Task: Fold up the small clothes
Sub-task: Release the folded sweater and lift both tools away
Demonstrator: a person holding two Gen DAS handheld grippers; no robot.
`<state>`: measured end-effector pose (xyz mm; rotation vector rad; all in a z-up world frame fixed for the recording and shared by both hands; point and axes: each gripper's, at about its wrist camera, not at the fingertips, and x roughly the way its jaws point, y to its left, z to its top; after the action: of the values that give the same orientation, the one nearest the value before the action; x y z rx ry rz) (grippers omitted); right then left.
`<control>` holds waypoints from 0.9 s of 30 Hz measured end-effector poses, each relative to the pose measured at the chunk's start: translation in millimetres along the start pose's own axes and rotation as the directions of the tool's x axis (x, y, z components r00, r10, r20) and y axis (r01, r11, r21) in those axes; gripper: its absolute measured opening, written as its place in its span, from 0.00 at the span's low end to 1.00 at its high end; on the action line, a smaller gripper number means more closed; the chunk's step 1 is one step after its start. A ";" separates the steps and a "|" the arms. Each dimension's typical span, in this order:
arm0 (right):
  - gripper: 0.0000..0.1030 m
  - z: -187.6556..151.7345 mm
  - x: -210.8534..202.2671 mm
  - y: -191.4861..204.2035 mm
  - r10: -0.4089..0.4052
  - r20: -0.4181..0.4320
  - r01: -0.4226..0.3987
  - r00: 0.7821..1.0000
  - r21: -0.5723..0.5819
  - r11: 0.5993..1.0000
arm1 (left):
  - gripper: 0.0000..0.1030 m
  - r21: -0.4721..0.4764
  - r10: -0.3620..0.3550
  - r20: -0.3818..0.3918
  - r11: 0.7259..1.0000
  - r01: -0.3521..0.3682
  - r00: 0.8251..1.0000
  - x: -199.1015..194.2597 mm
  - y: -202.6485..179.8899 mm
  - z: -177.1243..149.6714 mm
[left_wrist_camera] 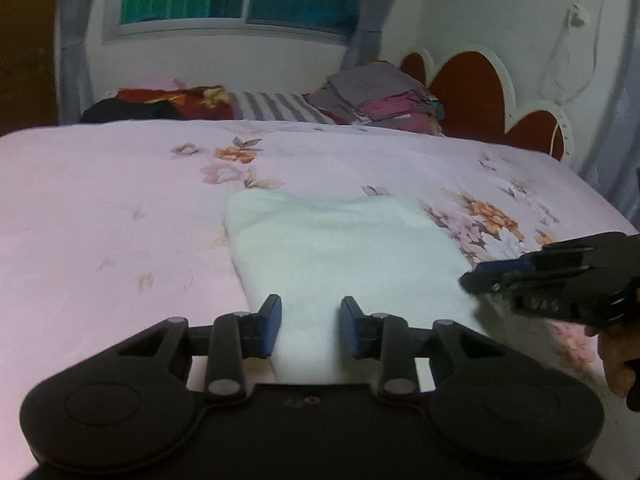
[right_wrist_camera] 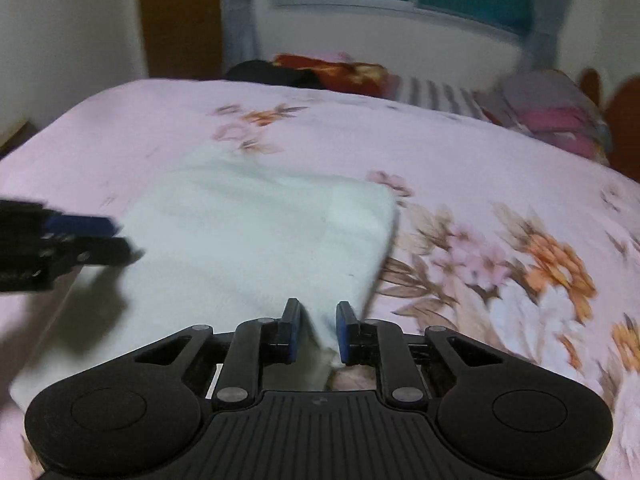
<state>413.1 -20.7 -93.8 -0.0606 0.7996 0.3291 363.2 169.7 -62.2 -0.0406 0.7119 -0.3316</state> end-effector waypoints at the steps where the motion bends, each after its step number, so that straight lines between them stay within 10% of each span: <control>1: 0.16 -0.3 -11.4 1.6 -0.009 0.012 0.009 1.000 0.003 1.000 | 0.30 0.004 0.021 -0.001 1.000 -0.021 1.000 -8.4 -4.1 -5.9; 7: 0.16 -41.7 -48.2 23.4 0.120 -0.007 -0.120 0.993 -0.051 0.991 | 0.30 0.012 0.086 -0.056 0.996 -0.085 0.995 -34.2 -24.3 -51.9; 14: 0.16 -75.0 -51.8 -2.4 -0.056 -0.046 0.057 0.997 0.031 0.998 | 0.30 0.003 0.200 -0.076 0.980 -0.201 0.977 -64.3 -38.8 -77.5; 21: 0.16 -104.9 -128.0 -10.0 0.080 0.018 -0.082 0.997 0.151 0.985 | 0.33 -0.037 0.196 -0.061 0.979 -0.198 0.979 -117.9 -76.1 -99.9; 24: 0.16 -114.9 -159.0 2.5 0.094 0.044 -0.099 0.995 0.141 0.985 | 0.42 -0.028 0.215 -0.036 0.976 -0.216 0.976 -138.6 -95.3 -105.4; 27: 0.17 -123.5 -185.0 12.0 0.077 0.051 -0.084 0.996 0.144 0.986 | 0.86 -0.010 0.282 0.025 0.960 -0.281 0.959 -162.3 -115.6 -109.7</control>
<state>203.6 -80.5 -47.4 0.1161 0.7808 0.3463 144.5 119.2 -25.2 0.0505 0.6820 -0.0556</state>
